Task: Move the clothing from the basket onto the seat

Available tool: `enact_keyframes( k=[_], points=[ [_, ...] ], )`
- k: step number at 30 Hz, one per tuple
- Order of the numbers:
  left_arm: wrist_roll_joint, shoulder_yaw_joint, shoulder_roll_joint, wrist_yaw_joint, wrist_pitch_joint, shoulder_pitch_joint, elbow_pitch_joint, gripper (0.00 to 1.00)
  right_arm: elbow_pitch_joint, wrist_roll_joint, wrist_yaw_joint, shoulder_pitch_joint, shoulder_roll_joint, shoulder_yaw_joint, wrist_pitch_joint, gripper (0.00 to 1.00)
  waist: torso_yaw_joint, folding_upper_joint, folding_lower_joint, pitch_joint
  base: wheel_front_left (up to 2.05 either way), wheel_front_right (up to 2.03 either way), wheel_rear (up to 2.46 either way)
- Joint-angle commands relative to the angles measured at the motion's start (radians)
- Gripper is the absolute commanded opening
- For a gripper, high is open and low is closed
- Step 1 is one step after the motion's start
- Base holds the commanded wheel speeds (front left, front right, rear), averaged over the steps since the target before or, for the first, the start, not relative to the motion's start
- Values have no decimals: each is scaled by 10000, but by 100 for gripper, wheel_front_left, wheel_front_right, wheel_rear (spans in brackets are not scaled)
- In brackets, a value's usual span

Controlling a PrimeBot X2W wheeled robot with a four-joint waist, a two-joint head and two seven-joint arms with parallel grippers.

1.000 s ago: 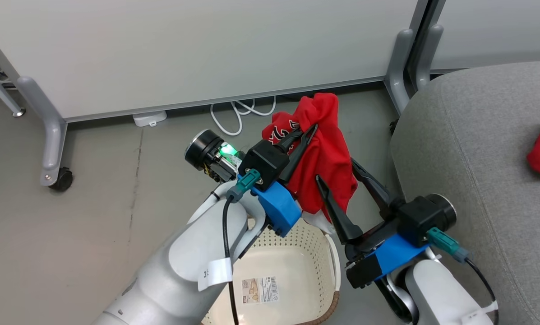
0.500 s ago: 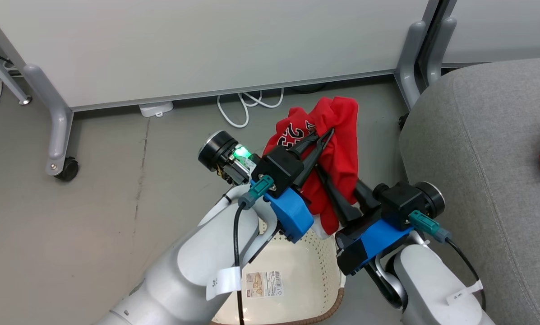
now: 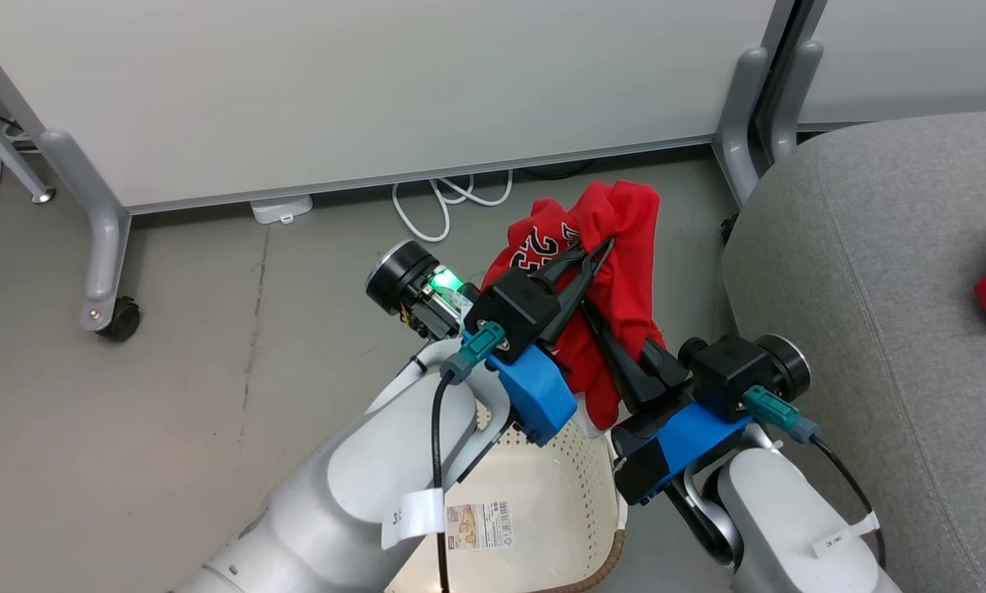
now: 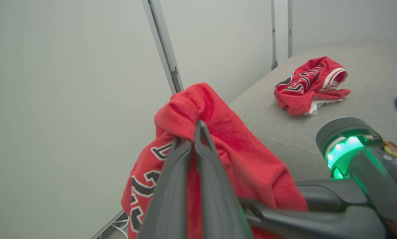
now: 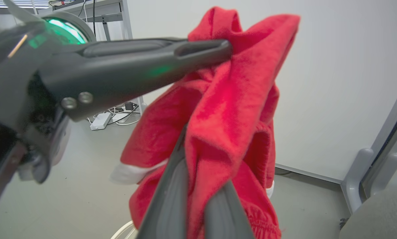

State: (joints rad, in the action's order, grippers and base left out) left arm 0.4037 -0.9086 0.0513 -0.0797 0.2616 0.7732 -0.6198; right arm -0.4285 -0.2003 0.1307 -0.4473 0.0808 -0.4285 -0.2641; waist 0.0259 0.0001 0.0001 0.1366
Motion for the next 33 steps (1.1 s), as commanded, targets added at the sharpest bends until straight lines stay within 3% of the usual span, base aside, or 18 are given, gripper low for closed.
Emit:
enact_keyframes(
  k=[1, 4, 5, 6, 21, 33],
  points=[
    [9, 11, -15, 54, 51, 52, 2, 0, -4, 45, 1, 37, -16, 0, -6, 0, -1, -1, -1, -9, 0, 0, 0],
    [48, -3, -13, 74, 51, 42, -30, 0, 12, 45, 1, 70, -8, 3, -6, 0, -1, -1, -1, -17, 0, 0, 0],
    [91, 18, -13, 83, 51, 27, -27, 26, 17, 36, 1, 75, 5, 6, -6, 0, 0, -1, -1, -19, 0, 0, 0],
    [84, 21, -15, 86, 51, 30, -39, 100, 19, 27, 1, 78, 21, 4, -6, 0, 0, -1, -1, -18, 0, 0, 0],
    [-83, 80, -14, 206, 49, 114, -24, 100, 108, -51, 1, 93, 104, 119, -5, 0, -130, -1, -1, 94, 0, 0, 0],
    [-236, 161, -11, 191, 49, 256, -62, 100, 310, -50, 1, 13, 194, 721, -7, 0, -869, -1, -1, 532, 0, 0, 0]
  ],
)
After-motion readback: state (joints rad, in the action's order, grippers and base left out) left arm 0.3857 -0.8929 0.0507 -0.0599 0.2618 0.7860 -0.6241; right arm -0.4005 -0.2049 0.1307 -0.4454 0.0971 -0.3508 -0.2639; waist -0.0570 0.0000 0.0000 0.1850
